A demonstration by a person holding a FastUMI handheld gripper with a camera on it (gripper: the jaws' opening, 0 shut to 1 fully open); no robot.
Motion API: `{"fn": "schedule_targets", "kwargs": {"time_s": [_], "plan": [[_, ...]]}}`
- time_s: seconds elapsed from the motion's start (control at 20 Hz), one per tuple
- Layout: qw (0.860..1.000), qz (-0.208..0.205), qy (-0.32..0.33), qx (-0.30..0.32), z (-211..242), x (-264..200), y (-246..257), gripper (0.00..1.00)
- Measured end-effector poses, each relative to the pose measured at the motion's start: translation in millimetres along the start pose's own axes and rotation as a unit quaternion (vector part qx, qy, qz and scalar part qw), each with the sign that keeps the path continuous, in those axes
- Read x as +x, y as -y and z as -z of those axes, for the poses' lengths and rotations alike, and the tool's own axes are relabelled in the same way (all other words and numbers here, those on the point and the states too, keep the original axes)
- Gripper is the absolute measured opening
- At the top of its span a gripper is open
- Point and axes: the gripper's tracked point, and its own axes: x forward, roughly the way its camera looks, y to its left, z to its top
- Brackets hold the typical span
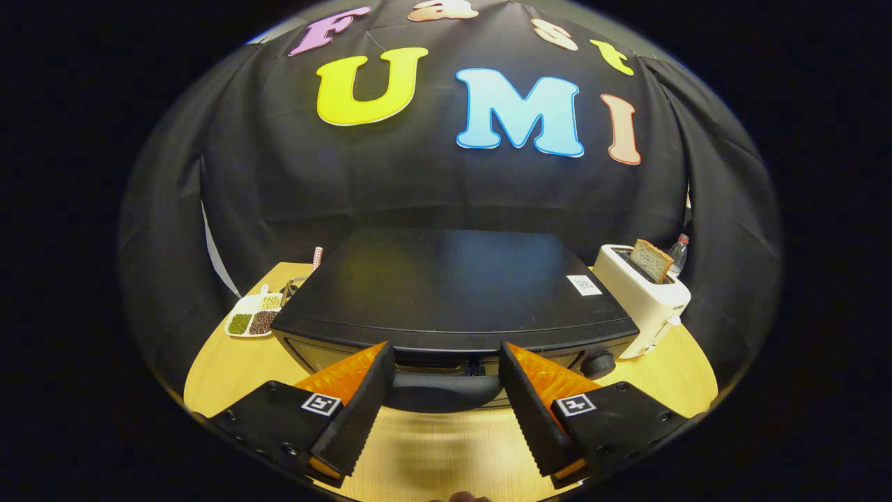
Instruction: Open the toaster oven, put the food inside, and close the toaster oven door.
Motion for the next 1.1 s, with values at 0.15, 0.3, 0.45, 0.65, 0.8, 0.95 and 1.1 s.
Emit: {"fn": "schedule_targets", "kwargs": {"time_s": [0.15,0.3,0.45,0.65,0.8,0.95,1.1], "plan": [[1.0,-0.005,-0.007,0.001,2.8,-2.4,-1.2,0.96],[1.0,-0.013,-0.013,-0.004,4.7,-5.2,-2.2,0.96],[1.0,-0.016,-0.018,-0.002,15.1,-15.4,-2.2,0.97],[1.0,-0.015,-0.02,-0.012,33.1,-30.4,-3.5,0.97],[0.999,-0.014,-0.029,-0.012,42.5,-37.0,-2.5,0.97],[0.999,-0.015,-0.035,-0.01,47.9,-41.1,-2.2,0.96],[0.999,-0.015,-0.044,-0.017,58.4,-48.3,-3.0,0.96]]}}
